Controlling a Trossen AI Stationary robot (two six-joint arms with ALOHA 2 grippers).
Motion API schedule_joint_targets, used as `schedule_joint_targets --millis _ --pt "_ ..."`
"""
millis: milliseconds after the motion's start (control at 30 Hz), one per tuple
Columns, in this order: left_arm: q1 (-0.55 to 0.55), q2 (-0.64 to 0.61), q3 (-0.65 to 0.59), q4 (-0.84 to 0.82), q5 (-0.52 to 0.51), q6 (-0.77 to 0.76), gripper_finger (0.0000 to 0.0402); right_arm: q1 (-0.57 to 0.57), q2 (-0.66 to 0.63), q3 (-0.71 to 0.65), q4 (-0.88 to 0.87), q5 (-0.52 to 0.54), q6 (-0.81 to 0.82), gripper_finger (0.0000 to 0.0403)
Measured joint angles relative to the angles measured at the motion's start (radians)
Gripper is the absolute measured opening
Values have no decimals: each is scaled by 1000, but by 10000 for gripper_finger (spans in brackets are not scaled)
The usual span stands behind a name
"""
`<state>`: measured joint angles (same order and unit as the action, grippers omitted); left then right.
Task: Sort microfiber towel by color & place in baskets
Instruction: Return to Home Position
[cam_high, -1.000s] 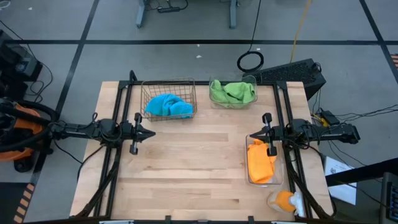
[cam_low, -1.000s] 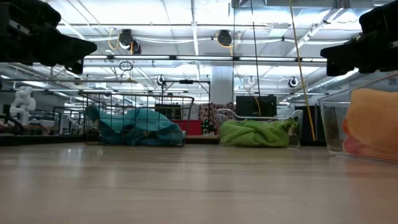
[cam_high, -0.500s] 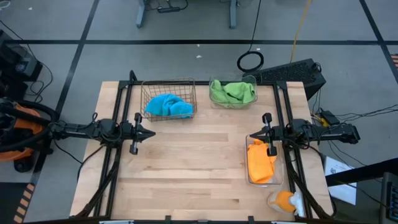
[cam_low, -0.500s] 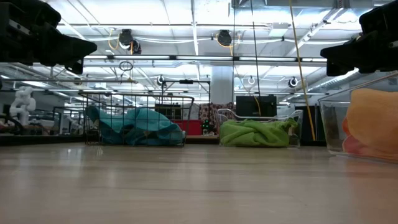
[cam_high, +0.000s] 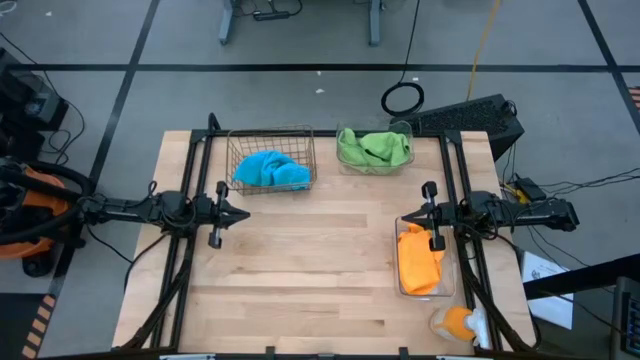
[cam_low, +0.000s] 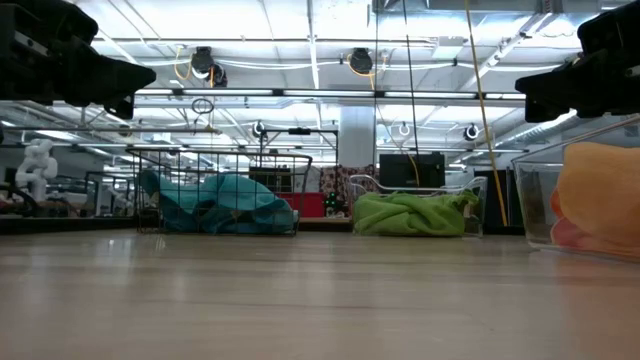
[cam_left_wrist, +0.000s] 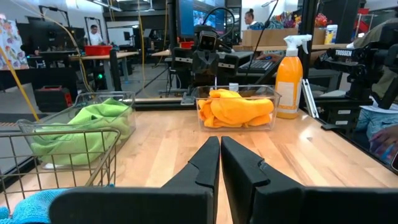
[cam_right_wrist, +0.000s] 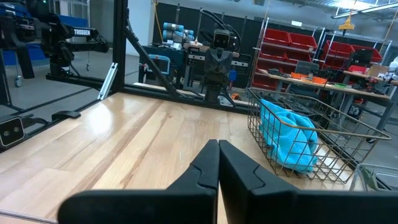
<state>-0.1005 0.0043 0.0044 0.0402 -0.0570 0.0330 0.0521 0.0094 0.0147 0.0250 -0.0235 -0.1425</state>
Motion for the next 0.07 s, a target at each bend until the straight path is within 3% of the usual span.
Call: schedule_joint_targets --millis 67 --pt "0 0 0 0 0 0 25 0 0 0 0 0 0 0"
